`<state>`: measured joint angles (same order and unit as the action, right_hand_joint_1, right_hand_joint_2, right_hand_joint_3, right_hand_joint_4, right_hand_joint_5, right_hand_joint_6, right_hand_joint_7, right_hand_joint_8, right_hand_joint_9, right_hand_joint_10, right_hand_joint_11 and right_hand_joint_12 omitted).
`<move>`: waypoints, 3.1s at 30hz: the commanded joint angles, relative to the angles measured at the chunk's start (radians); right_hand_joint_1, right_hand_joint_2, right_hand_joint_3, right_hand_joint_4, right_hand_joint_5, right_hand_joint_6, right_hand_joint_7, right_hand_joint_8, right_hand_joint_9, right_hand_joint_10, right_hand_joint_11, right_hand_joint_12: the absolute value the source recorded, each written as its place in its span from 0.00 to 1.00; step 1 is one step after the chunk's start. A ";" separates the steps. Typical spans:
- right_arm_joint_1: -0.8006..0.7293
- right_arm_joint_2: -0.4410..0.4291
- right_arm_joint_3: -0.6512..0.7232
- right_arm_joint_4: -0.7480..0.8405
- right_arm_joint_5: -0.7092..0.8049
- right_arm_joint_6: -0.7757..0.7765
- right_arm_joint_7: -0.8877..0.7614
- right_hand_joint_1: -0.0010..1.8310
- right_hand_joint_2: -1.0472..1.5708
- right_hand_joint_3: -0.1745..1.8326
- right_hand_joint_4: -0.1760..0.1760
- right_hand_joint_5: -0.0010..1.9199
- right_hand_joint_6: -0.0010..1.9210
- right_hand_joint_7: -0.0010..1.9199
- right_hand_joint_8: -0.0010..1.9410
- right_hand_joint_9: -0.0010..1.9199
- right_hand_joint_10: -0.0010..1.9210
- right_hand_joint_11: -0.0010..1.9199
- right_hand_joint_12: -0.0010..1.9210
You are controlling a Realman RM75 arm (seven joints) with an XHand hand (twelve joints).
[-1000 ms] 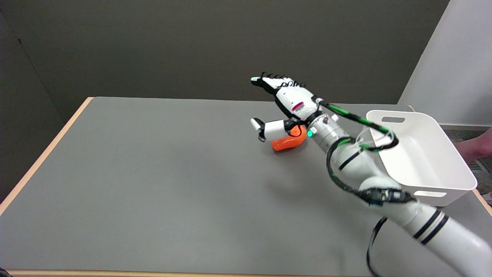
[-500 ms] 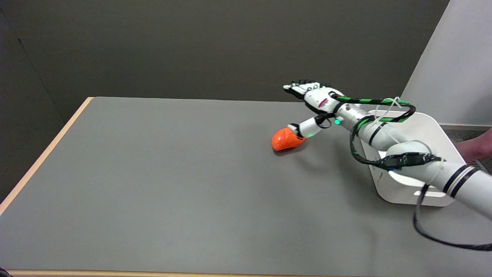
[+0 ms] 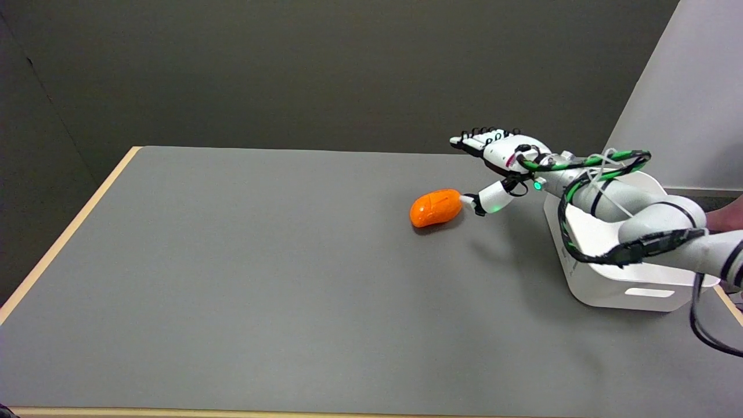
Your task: Pick up mango.
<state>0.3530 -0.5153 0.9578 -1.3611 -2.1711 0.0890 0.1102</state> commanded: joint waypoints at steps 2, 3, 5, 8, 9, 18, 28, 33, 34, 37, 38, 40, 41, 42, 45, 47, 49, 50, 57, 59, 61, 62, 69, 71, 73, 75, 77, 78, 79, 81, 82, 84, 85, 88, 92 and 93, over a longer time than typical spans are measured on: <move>-0.246 0.081 0.151 -0.187 -0.179 0.091 0.293 0.25 0.61 0.57 0.58 0.03 0.10 0.05 0.14 0.05 0.32 0.01 0.55; -0.243 0.077 0.145 -0.179 -0.187 0.089 0.311 0.25 0.61 0.57 0.58 0.03 0.10 0.05 0.14 0.05 0.32 0.01 0.55; -0.227 0.069 0.123 -0.172 -0.211 0.091 0.343 0.25 0.61 0.57 0.58 0.03 0.10 0.05 0.14 0.05 0.32 0.01 0.55; -0.160 0.040 0.046 -0.149 -0.289 0.096 0.395 0.25 0.61 0.57 0.59 0.03 0.10 0.05 0.14 0.05 0.32 0.01 0.54; -0.125 0.028 0.008 -0.131 -0.316 0.096 0.414 0.25 0.61 0.57 0.59 0.03 0.10 0.05 0.14 0.05 0.32 0.01 0.54; 0.125 -0.061 -0.265 0.047 -0.425 0.133 0.481 0.26 0.61 0.57 0.60 0.04 0.09 0.05 0.13 0.05 0.31 0.01 0.53; 0.318 -0.158 -0.479 0.292 -0.426 0.186 0.527 0.26 0.61 0.57 0.60 0.03 0.08 0.04 0.11 0.04 0.30 0.01 0.52; 0.375 -0.201 -0.543 0.413 -0.426 0.224 0.527 0.26 0.61 0.57 0.61 0.02 0.08 0.04 0.11 0.04 0.30 0.01 0.52; 0.389 -0.213 -0.555 0.445 -0.426 0.236 0.527 0.26 0.61 0.57 0.61 0.02 0.08 0.04 0.10 0.04 0.30 0.01 0.52; 0.416 -0.237 -0.579 0.506 -0.426 0.264 0.527 0.25 0.61 0.57 0.61 0.02 0.08 0.03 0.10 0.03 0.29 0.01 0.52; 0.425 -0.245 -0.588 0.521 -0.426 0.273 0.527 0.25 0.61 0.57 0.61 0.02 0.08 0.03 0.10 0.03 0.29 0.01 0.51; 0.434 -0.254 -0.597 0.546 -0.425 0.281 0.527 0.25 0.61 0.57 0.61 0.02 0.08 0.03 0.10 0.03 0.29 0.00 0.51; 0.435 -0.257 -0.600 0.553 -0.424 0.282 0.527 0.25 0.61 0.57 0.61 0.02 0.08 0.03 0.10 0.03 0.29 0.00 0.51; 0.438 -0.262 -0.603 0.566 -0.423 0.285 0.527 0.25 0.61 0.57 0.61 0.02 0.08 0.03 0.10 0.03 0.29 0.00 0.51; 0.438 -0.267 -0.604 0.573 -0.421 0.286 0.527 0.25 0.61 0.57 0.61 0.02 0.08 0.03 0.11 0.03 0.29 0.01 0.51; 0.435 -0.267 -0.604 0.571 -0.421 0.287 0.527 0.25 0.61 0.57 0.61 0.02 0.08 0.04 0.11 0.04 0.29 0.01 0.51; 0.432 -0.267 -0.604 0.567 -0.426 0.287 0.527 0.26 0.62 0.57 0.61 0.03 0.11 0.05 0.12 0.05 0.29 0.00 0.52; 0.431 -0.267 -0.604 0.566 -0.426 0.287 0.527 0.28 0.63 0.56 0.61 0.03 0.14 0.07 0.13 0.07 0.29 0.00 0.54; 0.411 -0.265 -0.604 0.552 -0.420 0.278 0.527 0.32 0.65 0.54 0.61 0.07 0.18 0.11 0.15 0.10 0.30 0.01 0.56; 0.403 -0.263 -0.603 0.546 -0.419 0.276 0.527 0.33 0.64 0.56 0.61 0.07 0.19 0.11 0.15 0.10 0.32 0.01 0.57; 0.395 -0.260 -0.599 0.541 -0.419 0.276 0.527 0.33 0.64 0.56 0.61 0.07 0.19 0.11 0.15 0.10 0.32 0.01 0.57; 0.389 -0.259 -0.595 0.537 -0.419 0.276 0.527 0.33 0.64 0.56 0.61 0.07 0.19 0.11 0.15 0.10 0.32 0.01 0.57; 0.376 -0.256 -0.594 0.520 -0.419 0.276 0.527 0.34 0.65 0.56 0.60 0.08 0.20 0.13 0.17 0.12 0.34 0.02 0.58; 0.374 -0.253 -0.594 0.517 -0.419 0.276 0.527 0.33 0.65 0.57 0.60 0.09 0.22 0.14 0.19 0.13 0.36 0.04 0.58; 0.369 -0.251 -0.588 0.514 -0.419 0.279 0.527 0.36 0.66 0.56 0.58 0.10 0.23 0.16 0.21 0.15 0.39 0.06 0.60; 0.363 -0.250 -0.578 0.512 -0.419 0.283 0.527 0.40 0.67 0.55 0.56 0.12 0.25 0.20 0.25 0.18 0.44 0.08 0.65; 0.356 -0.250 -0.560 0.509 -0.419 0.286 0.527 0.45 0.69 0.54 0.52 0.14 0.37 0.24 0.39 0.23 0.54 0.10 0.74; 0.353 -0.250 -0.551 0.509 -0.420 0.286 0.527 0.48 0.70 0.53 0.50 0.15 0.48 0.26 0.49 0.26 0.60 0.10 0.82; 0.351 -0.250 -0.542 0.509 -0.423 0.286 0.527 0.49 0.71 0.52 0.50 0.15 0.54 0.27 0.57 0.27 0.66 0.07 0.88; 0.347 -0.250 -0.536 0.508 -0.425 0.287 0.527 0.53 0.77 0.41 0.41 0.18 0.70 0.30 0.73 0.29 0.77 0.01 0.98; 0.345 -0.250 -0.534 0.507 -0.425 0.287 0.527 0.57 0.86 0.23 0.27 0.20 0.82 0.34 0.82 0.32 0.82 0.00 0.99; 0.342 -0.250 -0.531 0.504 -0.425 0.287 0.527 0.60 0.91 0.15 0.18 0.21 0.88 0.35 0.87 0.33 0.86 0.00 1.00; 0.340 -0.250 -0.526 0.502 -0.425 0.287 0.527 0.60 0.90 0.15 0.14 0.22 0.88 0.34 0.88 0.33 0.89 0.00 1.00; 0.331 -0.250 -0.496 0.498 -0.425 0.287 0.527 0.60 0.89 0.19 0.00 0.26 0.89 0.28 0.90 0.35 1.00 0.00 1.00; 0.293 -0.236 -0.372 0.447 -0.426 0.289 0.527 0.61 0.86 0.28 0.00 0.27 0.89 0.30 0.90 0.40 1.00 0.00 1.00; 0.271 -0.227 -0.316 0.417 -0.426 0.290 0.527 0.61 0.85 0.28 0.00 0.27 0.89 0.30 0.90 0.41 1.00 0.00 1.00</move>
<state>0.7056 -0.7657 0.4191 -0.8539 -2.5918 0.3739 0.6375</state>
